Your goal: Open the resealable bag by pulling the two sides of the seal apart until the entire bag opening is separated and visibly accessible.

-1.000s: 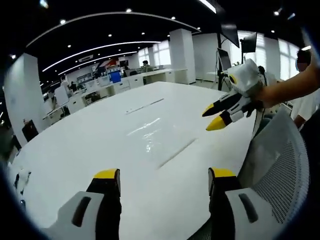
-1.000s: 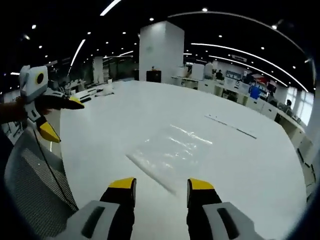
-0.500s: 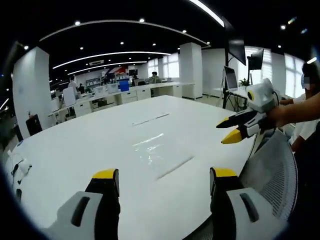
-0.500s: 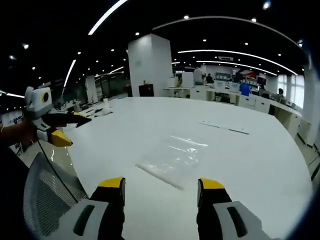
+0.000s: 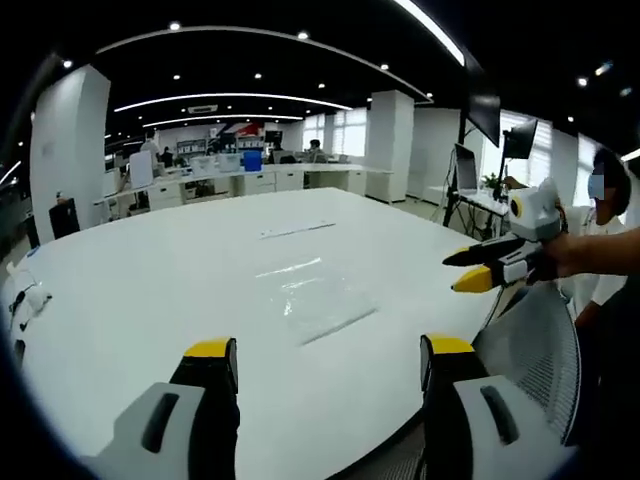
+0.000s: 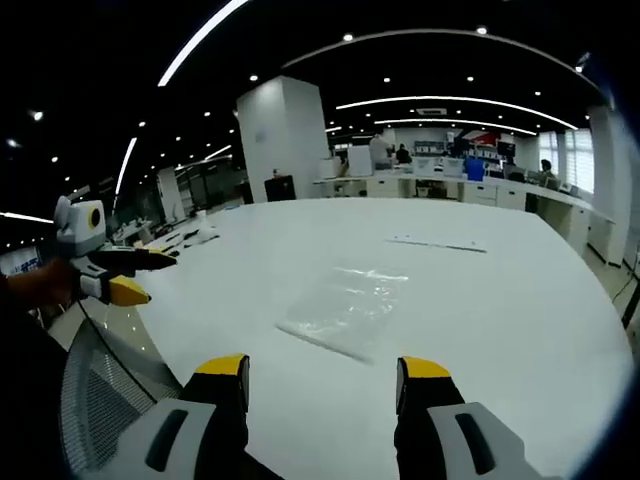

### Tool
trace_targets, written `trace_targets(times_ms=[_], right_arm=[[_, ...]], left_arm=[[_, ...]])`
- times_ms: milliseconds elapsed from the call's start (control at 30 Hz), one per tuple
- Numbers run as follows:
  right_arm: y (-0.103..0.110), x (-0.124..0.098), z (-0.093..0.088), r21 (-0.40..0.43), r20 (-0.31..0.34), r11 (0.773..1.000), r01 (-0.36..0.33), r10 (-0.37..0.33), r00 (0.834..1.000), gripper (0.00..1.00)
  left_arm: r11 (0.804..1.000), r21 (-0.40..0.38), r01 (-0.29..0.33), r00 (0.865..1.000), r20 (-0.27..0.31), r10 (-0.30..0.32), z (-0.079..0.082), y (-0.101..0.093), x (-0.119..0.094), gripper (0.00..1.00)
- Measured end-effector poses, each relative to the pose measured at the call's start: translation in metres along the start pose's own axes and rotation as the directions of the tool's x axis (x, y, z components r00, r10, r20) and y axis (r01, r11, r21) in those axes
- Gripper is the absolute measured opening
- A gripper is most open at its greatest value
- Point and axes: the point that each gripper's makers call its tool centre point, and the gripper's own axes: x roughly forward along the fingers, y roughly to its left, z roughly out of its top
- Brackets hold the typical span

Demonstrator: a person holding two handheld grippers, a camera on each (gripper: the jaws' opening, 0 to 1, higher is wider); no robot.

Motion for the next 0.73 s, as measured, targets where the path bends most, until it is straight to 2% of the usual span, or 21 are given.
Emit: trace_targets(times_ms=[67,333,733], right_arm=[[0.000,-0.001,-0.001,0.005,0.001,1.000,0.003,-0.003,1.000,0.58],[0.002,-0.003,-0.003,0.020,-0.001,1.000,0.003,-0.002,1.000,0.58],[0.010,-0.004,-0.002,0.034,0.009,0.999,0.003,-0.003,1.000,0.58]], left_arm=[[1.000,-0.024,0.004,1.000,-0.004,-0.004,-0.003,0.001,-0.001,0.73],[1.000,0.007,0.008,0.999,-0.041,-0.008,-0.012,0.001,0.000,0.72],[0.999,0.033,0.027,0.999,-0.030,-0.026,-0.002,-0.004,0.003,0.72]])
